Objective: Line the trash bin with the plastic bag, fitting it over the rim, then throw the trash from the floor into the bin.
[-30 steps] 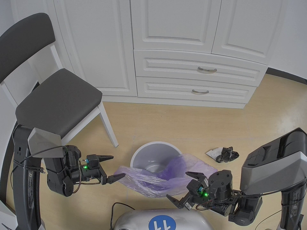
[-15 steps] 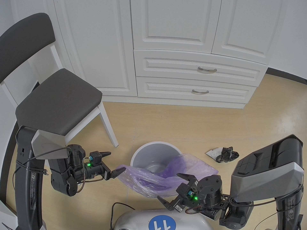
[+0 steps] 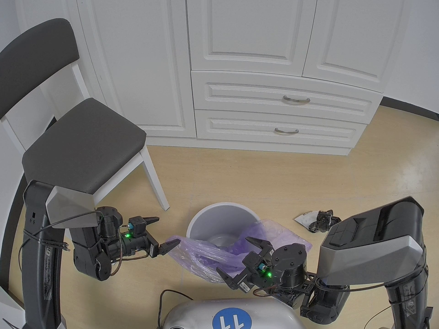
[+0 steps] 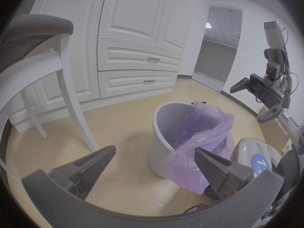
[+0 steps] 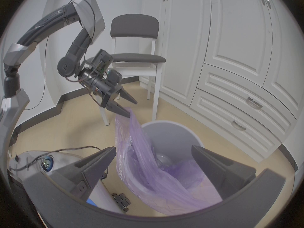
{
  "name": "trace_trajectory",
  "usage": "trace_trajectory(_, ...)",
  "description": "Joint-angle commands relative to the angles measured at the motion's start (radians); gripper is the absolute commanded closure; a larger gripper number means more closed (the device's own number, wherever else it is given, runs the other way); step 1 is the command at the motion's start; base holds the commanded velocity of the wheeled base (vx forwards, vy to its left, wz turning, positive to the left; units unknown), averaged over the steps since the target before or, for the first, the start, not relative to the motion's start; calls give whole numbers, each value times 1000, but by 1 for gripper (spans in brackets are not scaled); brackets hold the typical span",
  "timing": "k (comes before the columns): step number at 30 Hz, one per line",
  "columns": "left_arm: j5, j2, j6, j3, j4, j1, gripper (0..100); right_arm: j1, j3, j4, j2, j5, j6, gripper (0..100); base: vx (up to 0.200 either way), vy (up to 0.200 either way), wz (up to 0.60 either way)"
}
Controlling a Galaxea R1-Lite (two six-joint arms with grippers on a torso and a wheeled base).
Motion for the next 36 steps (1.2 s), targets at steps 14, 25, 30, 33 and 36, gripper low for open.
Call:
trace_trajectory(14,0,6,0,-6,-6,0,0,-34,-40,-18,128,8,1,0,0,0,0)
trace_trajectory(25,0,13,0,-13,-8,0,0,-91,-112,-18,168,12,5,100,0,0,0)
trace_trajectory(30,3,27,-1,-29,-9,0,0,-108,-147,-18,162,8,8,100,0,0,0)
trace_trajectory(33,3,27,-1,-30,-9,0,0,-119,-171,-18,159,3,10,100,0,0,0)
trace_trajectory(36,3,26,-1,-33,-9,0,0,-126,-254,-18,167,-28,48,100,0,0,0)
